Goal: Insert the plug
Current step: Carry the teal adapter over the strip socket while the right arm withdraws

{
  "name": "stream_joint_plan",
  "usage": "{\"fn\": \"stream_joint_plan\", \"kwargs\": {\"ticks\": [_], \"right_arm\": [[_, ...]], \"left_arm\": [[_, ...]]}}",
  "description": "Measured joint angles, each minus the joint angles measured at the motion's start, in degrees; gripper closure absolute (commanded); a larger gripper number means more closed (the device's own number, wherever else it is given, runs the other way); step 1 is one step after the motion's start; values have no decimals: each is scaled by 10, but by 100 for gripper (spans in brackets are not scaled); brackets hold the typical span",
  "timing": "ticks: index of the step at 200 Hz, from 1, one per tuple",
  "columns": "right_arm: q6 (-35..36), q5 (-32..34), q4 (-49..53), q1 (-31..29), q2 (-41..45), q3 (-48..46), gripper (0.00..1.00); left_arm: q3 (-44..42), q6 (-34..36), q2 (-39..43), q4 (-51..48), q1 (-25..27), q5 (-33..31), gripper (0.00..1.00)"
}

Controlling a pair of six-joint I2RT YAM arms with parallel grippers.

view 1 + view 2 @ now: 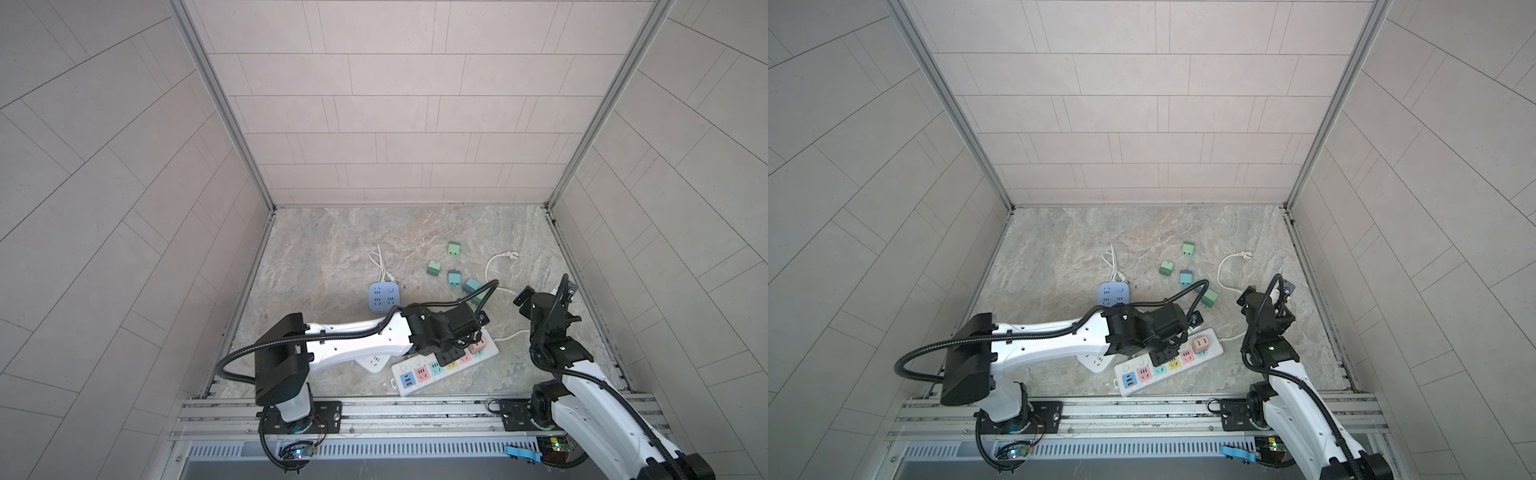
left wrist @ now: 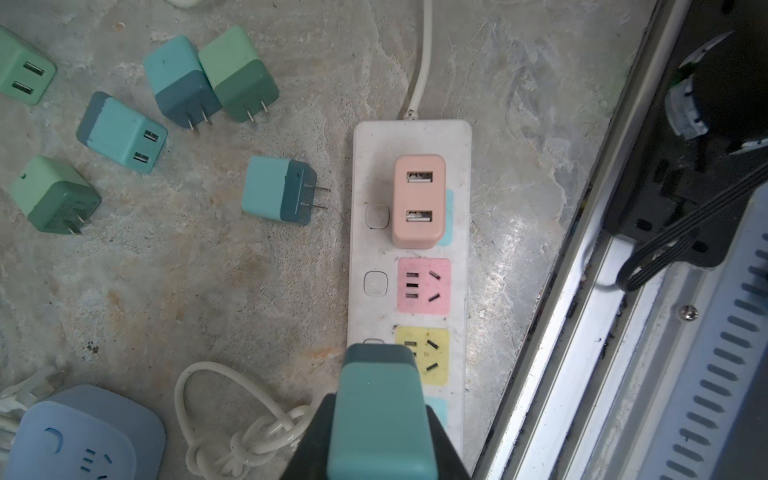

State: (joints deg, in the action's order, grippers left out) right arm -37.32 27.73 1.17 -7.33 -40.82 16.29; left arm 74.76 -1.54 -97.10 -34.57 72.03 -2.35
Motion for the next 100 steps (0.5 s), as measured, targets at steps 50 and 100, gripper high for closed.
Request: {"fn": "stream_joint_plan", "kwargs": {"ticks": [50, 100], "right_arm": [[-7, 2, 5, 0, -1, 0, 0], [-8, 2, 7, 0, -5, 0, 1]], "left_arm": [[30, 5, -46, -17, 0, 21, 100], [59, 5, -90, -22, 0, 35, 100]]}}
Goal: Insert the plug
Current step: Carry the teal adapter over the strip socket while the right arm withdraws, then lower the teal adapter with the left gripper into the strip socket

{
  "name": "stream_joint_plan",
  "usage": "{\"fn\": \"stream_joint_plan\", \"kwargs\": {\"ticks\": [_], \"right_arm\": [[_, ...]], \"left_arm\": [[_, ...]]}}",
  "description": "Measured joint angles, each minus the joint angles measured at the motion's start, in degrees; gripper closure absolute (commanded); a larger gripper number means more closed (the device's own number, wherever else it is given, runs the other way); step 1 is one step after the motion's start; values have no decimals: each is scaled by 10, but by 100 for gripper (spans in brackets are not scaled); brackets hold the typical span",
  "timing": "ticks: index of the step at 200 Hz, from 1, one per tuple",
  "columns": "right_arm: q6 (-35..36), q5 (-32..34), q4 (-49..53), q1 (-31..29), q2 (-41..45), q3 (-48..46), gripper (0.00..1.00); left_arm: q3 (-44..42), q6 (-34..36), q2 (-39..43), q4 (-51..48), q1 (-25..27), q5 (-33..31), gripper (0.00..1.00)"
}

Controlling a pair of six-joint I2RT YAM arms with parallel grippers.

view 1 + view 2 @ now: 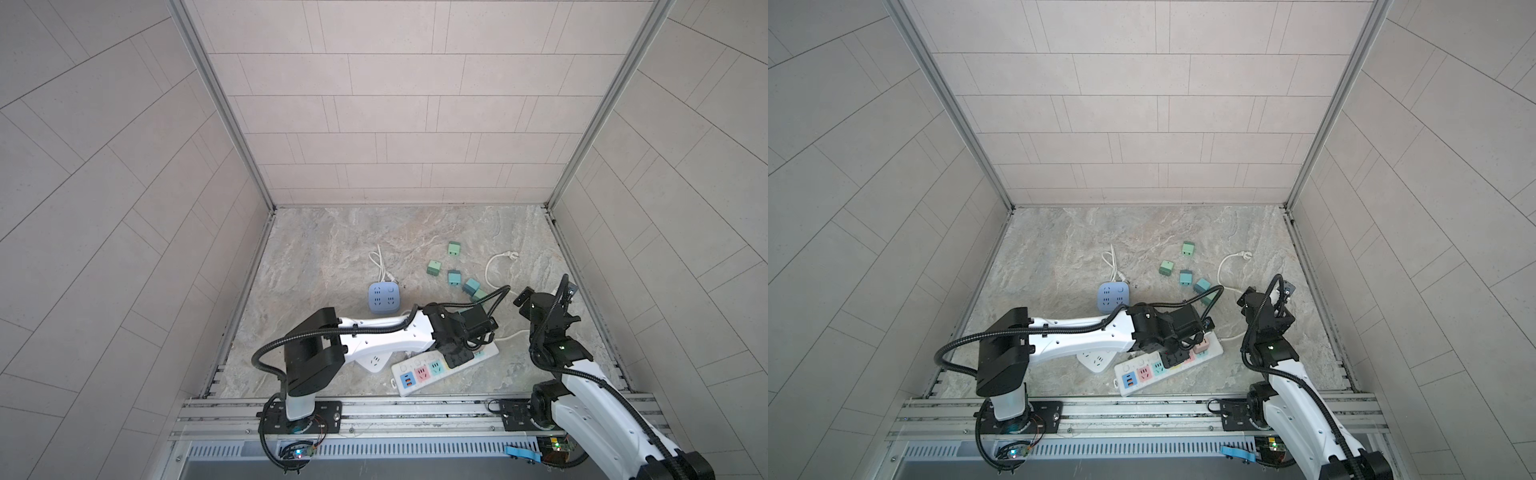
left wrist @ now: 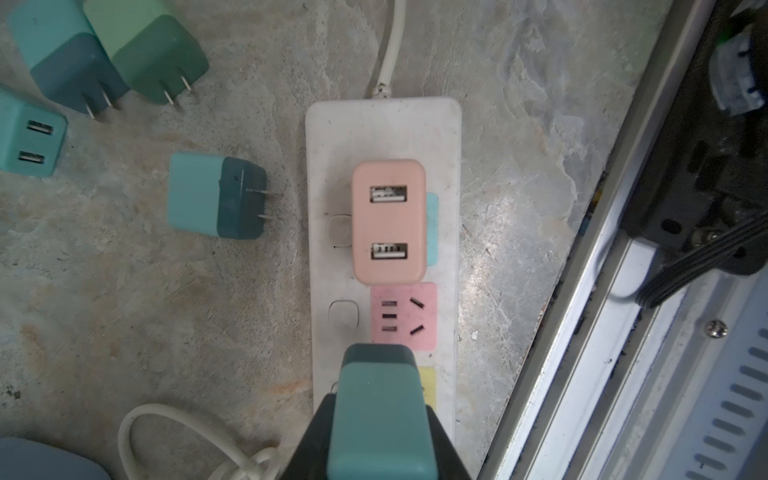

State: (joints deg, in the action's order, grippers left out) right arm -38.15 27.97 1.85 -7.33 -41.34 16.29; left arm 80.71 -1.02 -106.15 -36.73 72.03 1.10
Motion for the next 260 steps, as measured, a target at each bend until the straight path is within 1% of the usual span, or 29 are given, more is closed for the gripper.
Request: {"fn": "stream_joint_plan", "kwargs": {"ticks": [12, 42, 92, 260], "right_arm": [[-4, 5, 3, 0, -1, 0, 2], [-25, 25, 29, 0, -19, 13, 2], [-36, 31, 46, 0, -55, 38, 2], [-41, 32, 53, 2, -55, 39, 2]], "left_arm": [[0, 0, -4, 0, 0, 4, 100], [4, -4, -12, 2, 0, 15, 100], [26, -7, -42, 4, -1, 23, 100], [64, -10, -77, -21, -15, 34, 100]]}}
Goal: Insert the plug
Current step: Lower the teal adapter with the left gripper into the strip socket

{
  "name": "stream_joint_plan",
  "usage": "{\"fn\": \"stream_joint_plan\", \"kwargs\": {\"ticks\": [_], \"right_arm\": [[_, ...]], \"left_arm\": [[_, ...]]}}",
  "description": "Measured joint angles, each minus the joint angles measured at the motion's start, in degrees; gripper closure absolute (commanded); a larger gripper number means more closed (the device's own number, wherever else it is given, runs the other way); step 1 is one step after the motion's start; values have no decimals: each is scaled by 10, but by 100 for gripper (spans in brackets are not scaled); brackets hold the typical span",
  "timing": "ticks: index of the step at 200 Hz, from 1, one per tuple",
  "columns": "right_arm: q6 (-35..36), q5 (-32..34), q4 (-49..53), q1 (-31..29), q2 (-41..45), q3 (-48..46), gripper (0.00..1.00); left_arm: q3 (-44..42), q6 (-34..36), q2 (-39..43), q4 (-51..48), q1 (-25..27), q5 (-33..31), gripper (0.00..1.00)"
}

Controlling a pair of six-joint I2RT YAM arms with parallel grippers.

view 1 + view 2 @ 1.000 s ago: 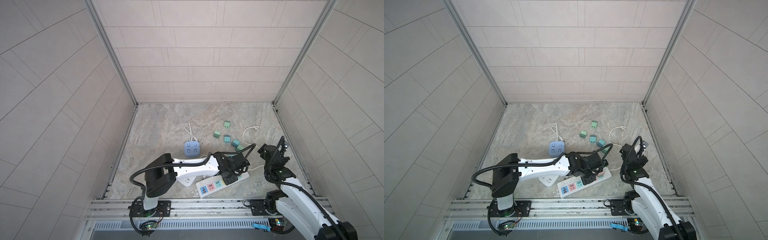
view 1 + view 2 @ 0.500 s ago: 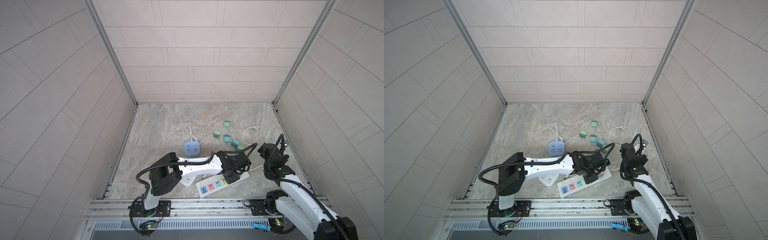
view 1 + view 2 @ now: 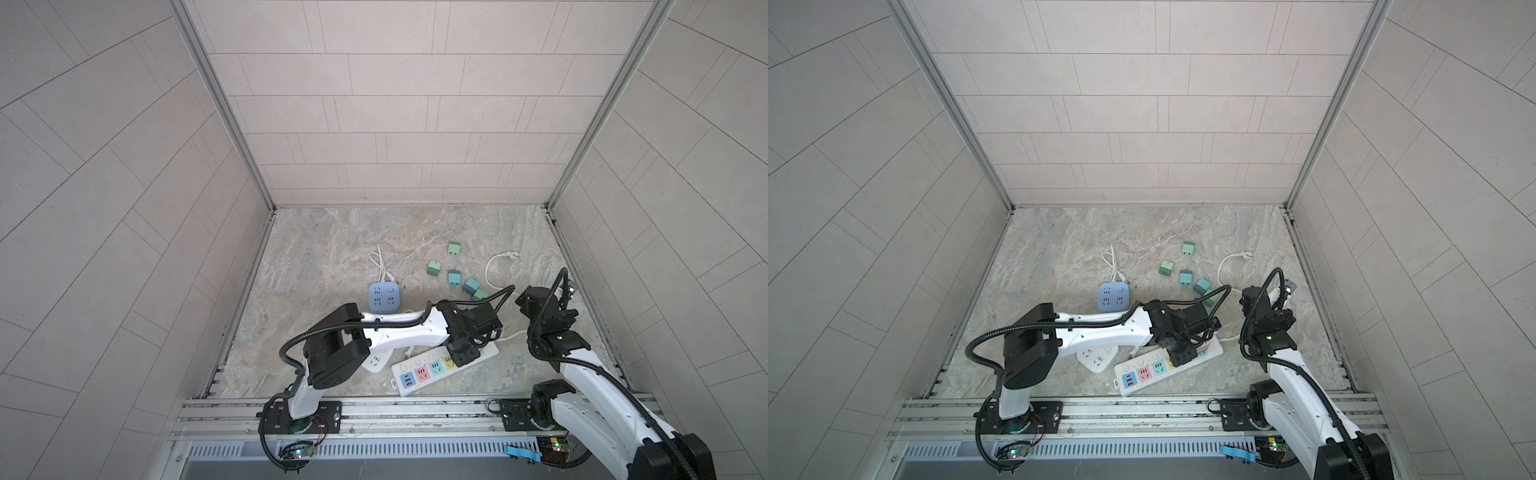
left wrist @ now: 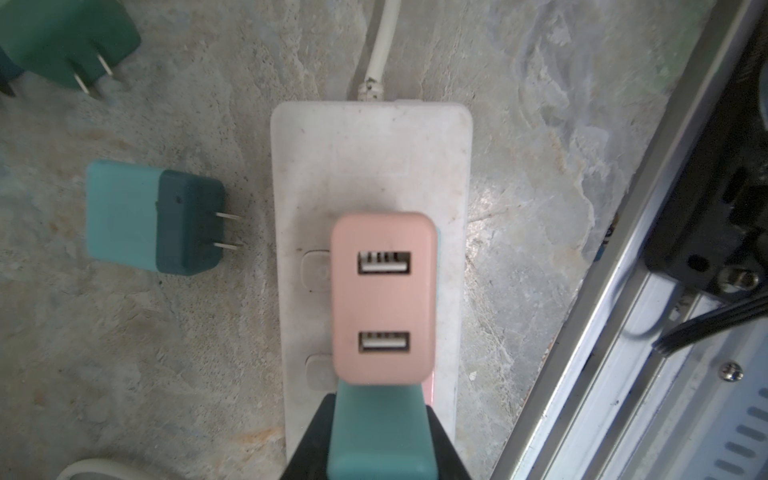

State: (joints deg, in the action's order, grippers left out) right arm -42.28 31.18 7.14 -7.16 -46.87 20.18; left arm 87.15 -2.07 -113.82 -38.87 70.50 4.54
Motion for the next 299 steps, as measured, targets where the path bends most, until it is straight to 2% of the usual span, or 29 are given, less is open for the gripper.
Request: {"fn": "stream_joint_plan", "kwargs": {"ticks": [163, 176, 210, 279, 299], "right_arm": [[0, 0, 2, 3, 1, 0, 0], [0, -13, 2, 24, -1, 0, 2], [-11, -68, 0, 122, -8, -5, 6], [-18, -106, 0, 129, 22, -20, 4], [-19, -107, 0, 129, 22, -20, 4]], "left_arm": [[109, 2, -77, -72, 0, -6, 100], [110, 3, -77, -73, 0, -6, 100], [131, 6, -90, -92, -1, -5, 100], [208, 11, -137, -154, -4, 2, 100], [209, 10, -138, -155, -4, 2, 84]]}}
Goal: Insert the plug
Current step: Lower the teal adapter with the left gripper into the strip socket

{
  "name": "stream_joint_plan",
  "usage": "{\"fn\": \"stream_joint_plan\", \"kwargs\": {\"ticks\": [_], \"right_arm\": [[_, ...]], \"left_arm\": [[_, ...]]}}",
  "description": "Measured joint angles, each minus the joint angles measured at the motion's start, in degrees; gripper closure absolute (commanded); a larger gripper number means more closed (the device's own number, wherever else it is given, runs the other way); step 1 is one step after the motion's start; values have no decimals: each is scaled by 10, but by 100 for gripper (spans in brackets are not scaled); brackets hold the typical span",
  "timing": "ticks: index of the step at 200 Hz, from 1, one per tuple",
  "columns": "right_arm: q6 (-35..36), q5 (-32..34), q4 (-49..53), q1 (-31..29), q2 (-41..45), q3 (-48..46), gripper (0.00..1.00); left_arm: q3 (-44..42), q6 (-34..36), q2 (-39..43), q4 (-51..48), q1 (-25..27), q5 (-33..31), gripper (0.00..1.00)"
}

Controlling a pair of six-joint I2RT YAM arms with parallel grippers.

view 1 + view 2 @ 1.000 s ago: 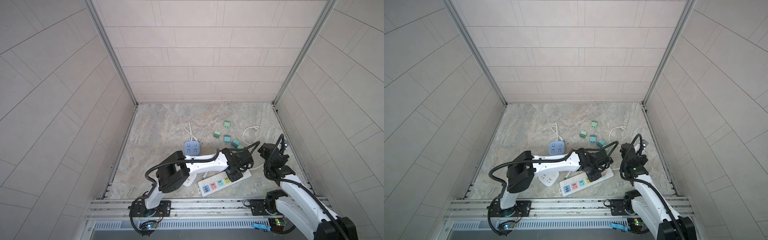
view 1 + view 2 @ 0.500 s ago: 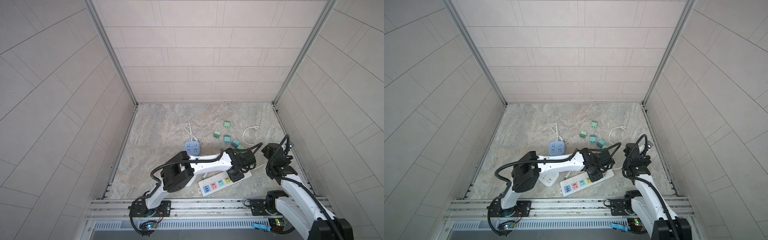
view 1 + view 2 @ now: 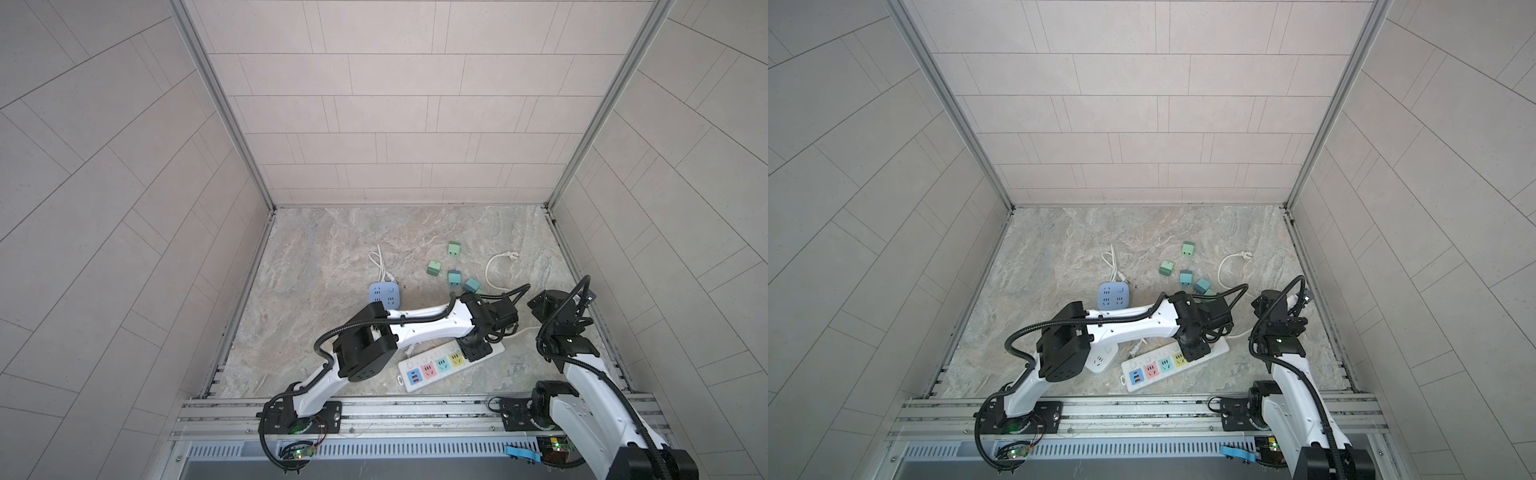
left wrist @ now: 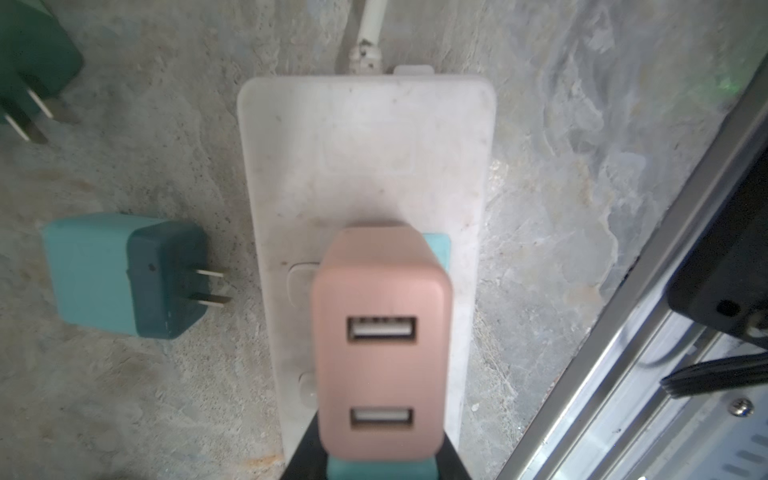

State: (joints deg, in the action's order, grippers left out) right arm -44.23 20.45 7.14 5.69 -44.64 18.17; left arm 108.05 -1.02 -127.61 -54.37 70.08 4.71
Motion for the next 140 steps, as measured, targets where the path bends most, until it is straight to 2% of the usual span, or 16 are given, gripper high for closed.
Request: {"fn": "stream_joint_plan", "kwargs": {"ticks": [7, 14, 19, 36, 49, 70, 103, 120, 140], "right_arm": [[0, -1, 0, 0, 0, 0, 4], [0, -1, 0, 0, 0, 0, 4], [0, -1, 0, 0, 1, 0, 4], [0, -1, 0, 0, 5, -2, 4], [0, -2, 0, 0, 10, -5, 3], [-2, -2, 0, 0, 19, -9, 3], [-2, -2, 1, 0, 26, -9, 2], [-2, -2, 0, 0, 27, -9, 0], [-2, -6, 0, 0, 27, -9, 0]], "left_arm": [[0, 0, 0, 0, 0, 0, 74], [0, 0, 0, 0, 0, 0, 59], [-1, 1, 1, 1, 0, 0, 52], [-11, 4, 1, 15, 0, -3, 37], [-23, 9, 2, 22, -2, -7, 30], [-38, 14, 19, 33, -3, -13, 25], [-57, 20, 76, 45, -9, -28, 24], [-85, 21, 135, 62, -14, -37, 23], [-165, 19, 243, 107, -23, -41, 24]]}}
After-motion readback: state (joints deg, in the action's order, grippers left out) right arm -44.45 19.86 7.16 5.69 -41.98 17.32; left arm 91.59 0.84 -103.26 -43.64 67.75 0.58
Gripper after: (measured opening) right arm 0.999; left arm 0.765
